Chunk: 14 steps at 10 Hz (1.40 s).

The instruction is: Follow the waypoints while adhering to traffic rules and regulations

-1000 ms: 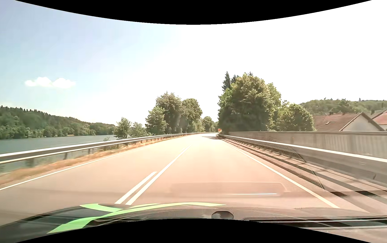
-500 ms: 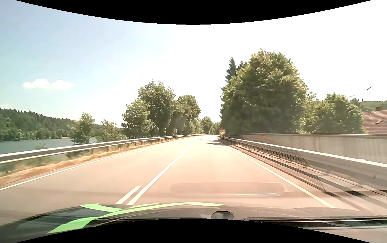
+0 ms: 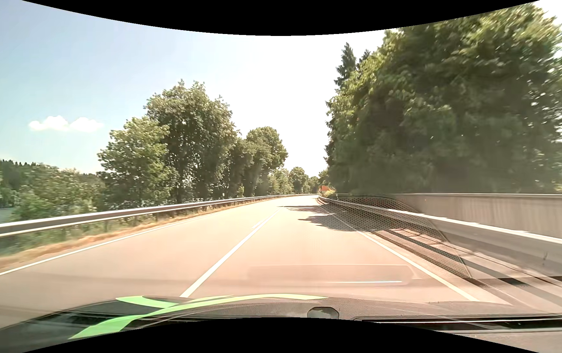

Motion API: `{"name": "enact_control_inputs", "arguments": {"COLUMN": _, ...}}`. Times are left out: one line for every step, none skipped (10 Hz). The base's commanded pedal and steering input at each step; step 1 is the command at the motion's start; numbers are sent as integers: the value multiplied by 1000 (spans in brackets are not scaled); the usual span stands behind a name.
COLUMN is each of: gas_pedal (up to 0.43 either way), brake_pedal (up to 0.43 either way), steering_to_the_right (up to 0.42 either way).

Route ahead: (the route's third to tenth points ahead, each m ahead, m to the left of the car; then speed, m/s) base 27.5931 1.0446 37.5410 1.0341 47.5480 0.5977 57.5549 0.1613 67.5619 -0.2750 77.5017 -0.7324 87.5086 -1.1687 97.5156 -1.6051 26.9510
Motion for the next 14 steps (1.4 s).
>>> {"name": "enact_control_inputs", "arguments": {"gas_pedal": 169, "brake_pedal": 0, "steering_to_the_right": 4}}
{"name": "enact_control_inputs", "arguments": {"gas_pedal": 169, "brake_pedal": 0, "steering_to_the_right": 4}}
{"name": "enact_control_inputs", "arguments": {"gas_pedal": 169, "brake_pedal": 0, "steering_to_the_right": 4}}
{"name": "enact_control_inputs", "arguments": {"gas_pedal": 150, "brake_pedal": 0, "steering_to_the_right": 3}}
{"name": "enact_control_inputs", "arguments": {"gas_pedal": 138, "brake_pedal": 0, "steering_to_the_right": 3}}
{"name": "enact_control_inputs", "arguments": {"gas_pedal": 138, "brake_pedal": 0, "steering_to_the_right": 3}}
{"name": "enact_control_inputs", "arguments": {"gas_pedal": 138, "brake_pedal": 0, "steering_to_the_right": 3}}
{"name": "enact_control_inputs", "arguments": {"gas_pedal": 138, "brake_pedal": 0, "steering_to_the_right": 3}}
{"name": "enact_control_inputs", "arguments": {"gas_pedal": 138, "brake_pedal": 0, "steering_to_the_right": 3}}
{"name": "enact_control_inputs", "arguments": {"gas_pedal": 138, "brake_pedal": 0, "steering_to_the_right": 3}}
{"name": "enact_control_inputs", "arguments": {"gas_pedal": 138, "brake_pedal": 0, "steering_to_the_right": 4}}
{"name": "enact_control_inputs", "arguments": {"gas_pedal": 138, "brake_pedal": 0, "steering_to_the_right": 4}}
{"name": "enact_control_inputs", "arguments": {"gas_pedal": 138, "brake_pedal": 0, "steering_to_the_right": 4}}
{"name": "enact_control_inputs", "arguments": {"gas_pedal": 138, "brake_pedal": 0, "steering_to_the_right": 4}}
